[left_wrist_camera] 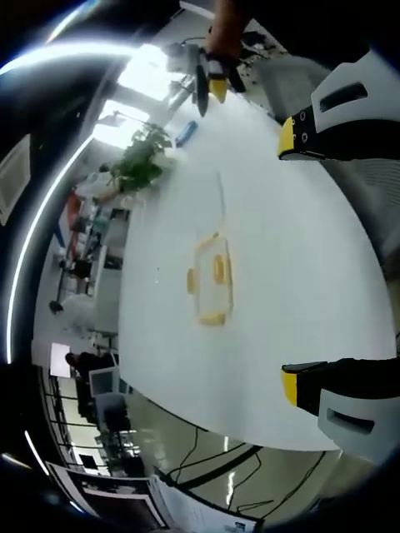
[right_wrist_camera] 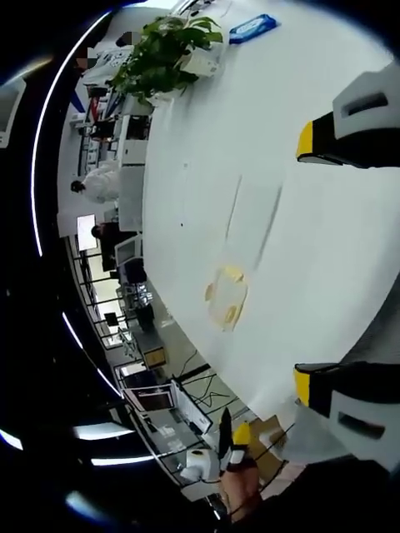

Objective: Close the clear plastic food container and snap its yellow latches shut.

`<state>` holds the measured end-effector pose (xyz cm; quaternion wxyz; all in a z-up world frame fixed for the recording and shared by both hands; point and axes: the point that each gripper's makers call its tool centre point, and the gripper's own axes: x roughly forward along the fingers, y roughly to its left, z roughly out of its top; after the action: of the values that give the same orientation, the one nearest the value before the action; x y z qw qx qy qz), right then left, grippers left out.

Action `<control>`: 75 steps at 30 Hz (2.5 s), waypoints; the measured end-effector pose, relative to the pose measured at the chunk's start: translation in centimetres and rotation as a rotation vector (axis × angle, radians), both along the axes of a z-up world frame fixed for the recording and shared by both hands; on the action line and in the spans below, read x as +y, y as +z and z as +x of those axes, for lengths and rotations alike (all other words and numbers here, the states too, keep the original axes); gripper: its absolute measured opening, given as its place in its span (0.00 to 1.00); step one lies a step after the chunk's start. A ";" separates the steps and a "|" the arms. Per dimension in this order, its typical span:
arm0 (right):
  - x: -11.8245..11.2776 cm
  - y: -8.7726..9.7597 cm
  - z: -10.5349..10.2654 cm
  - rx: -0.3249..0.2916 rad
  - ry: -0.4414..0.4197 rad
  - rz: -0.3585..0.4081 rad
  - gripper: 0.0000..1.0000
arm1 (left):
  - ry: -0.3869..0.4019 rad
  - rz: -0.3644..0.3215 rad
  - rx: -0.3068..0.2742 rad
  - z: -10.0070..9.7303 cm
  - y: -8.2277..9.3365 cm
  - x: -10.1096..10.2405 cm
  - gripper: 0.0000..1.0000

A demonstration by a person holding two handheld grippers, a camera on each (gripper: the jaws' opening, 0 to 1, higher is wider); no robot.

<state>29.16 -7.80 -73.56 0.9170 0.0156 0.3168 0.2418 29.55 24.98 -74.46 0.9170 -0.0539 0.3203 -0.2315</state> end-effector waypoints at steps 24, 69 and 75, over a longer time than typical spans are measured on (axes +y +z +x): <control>3.7 -0.4 2.5 -0.004 0.036 0.024 1.00 | -0.052 0.054 -0.001 2.5 -1.5 1.6 0.99; 9.1 -2.9 7.5 0.024 0.173 -0.077 0.96 | -0.238 0.106 -0.018 7.3 -5.4 2.6 0.98; 9.5 -3.5 8.3 0.025 0.211 -0.108 0.93 | -0.263 0.124 -0.022 8.1 -5.9 2.8 0.97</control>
<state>37.50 1.67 -77.04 0.8820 -0.0641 0.3407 0.3193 37.66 27.79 -80.37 0.8838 0.0477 0.3281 -0.3300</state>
